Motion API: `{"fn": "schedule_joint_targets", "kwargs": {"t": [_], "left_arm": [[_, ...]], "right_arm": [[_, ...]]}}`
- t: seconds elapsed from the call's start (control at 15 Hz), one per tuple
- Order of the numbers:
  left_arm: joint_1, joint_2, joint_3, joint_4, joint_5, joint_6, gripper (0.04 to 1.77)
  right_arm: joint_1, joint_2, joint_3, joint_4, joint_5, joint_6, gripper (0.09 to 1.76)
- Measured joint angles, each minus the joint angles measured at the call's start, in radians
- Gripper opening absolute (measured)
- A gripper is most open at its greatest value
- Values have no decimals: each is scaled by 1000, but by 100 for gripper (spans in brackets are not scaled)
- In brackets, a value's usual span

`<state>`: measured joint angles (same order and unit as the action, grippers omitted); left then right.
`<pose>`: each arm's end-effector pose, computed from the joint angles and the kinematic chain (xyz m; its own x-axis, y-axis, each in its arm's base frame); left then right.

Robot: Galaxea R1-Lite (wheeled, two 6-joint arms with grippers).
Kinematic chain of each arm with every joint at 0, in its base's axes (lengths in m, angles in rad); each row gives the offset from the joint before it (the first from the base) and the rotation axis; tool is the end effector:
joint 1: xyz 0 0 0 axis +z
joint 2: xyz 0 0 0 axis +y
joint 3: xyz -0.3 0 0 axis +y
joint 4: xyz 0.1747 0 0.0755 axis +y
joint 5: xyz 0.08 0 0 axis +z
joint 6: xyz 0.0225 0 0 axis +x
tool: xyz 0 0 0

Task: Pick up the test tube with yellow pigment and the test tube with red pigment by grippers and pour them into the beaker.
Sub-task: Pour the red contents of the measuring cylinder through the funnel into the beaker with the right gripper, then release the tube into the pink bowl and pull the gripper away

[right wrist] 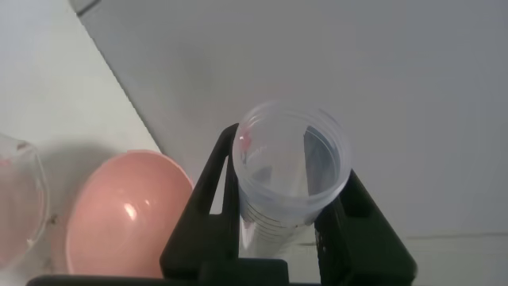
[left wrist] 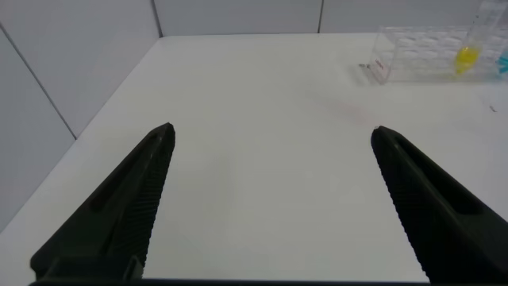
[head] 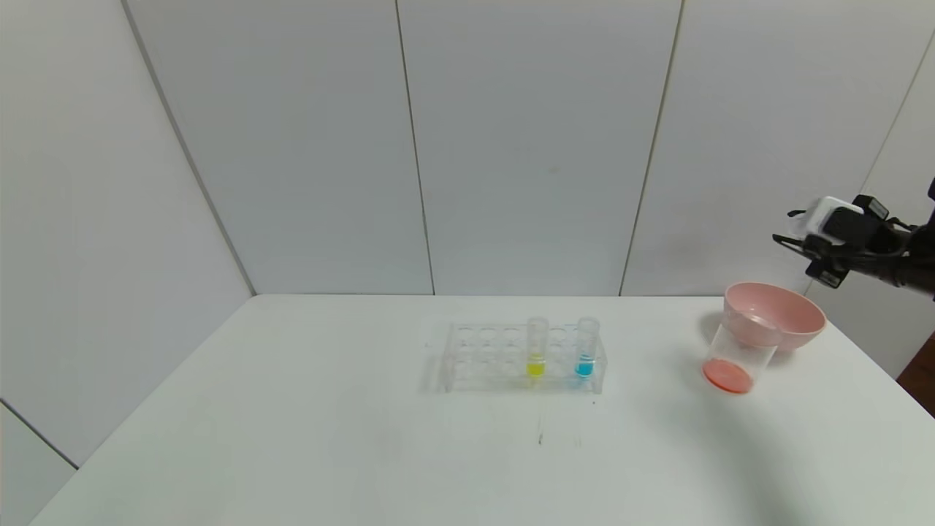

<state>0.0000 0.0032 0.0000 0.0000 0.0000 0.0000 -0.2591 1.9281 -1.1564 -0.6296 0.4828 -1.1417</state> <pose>-0.0226 0.0000 0.0756 1.0000 0.0000 -0.0032 0.0000 1.0000 0.0000 0.3716 -0.0877 0.1992 0.9665 0.2241 -0.1254 -0.2149 0.4382 -0.8728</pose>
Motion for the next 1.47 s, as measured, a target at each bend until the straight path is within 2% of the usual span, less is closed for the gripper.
{"fn": "schedule_joint_targets", "kwargs": {"t": [0.33, 0.47, 0.53, 0.87, 1.2, 1.47], "left_arm": [[0, 0, 0, 0, 0, 0, 176], [0, 0, 0, 0, 0, 0, 176], [0, 0, 0, 0, 0, 0, 176], [0, 0, 0, 0, 0, 0, 176], [0, 0, 0, 0, 0, 0, 176], [0, 0, 0, 0, 0, 0, 176]], "right_arm": [[-13, -18, -13, 20, -84, 584, 59], [-17, -16, -14, 35, -121, 771, 59], [-21, -12, -17, 36, -144, 826, 59], [-37, 53, -35, 26, -246, 856, 59], [-22, 113, -55, 21, -253, 925, 59], [-13, 147, -65, 24, -254, 929, 101]]}}
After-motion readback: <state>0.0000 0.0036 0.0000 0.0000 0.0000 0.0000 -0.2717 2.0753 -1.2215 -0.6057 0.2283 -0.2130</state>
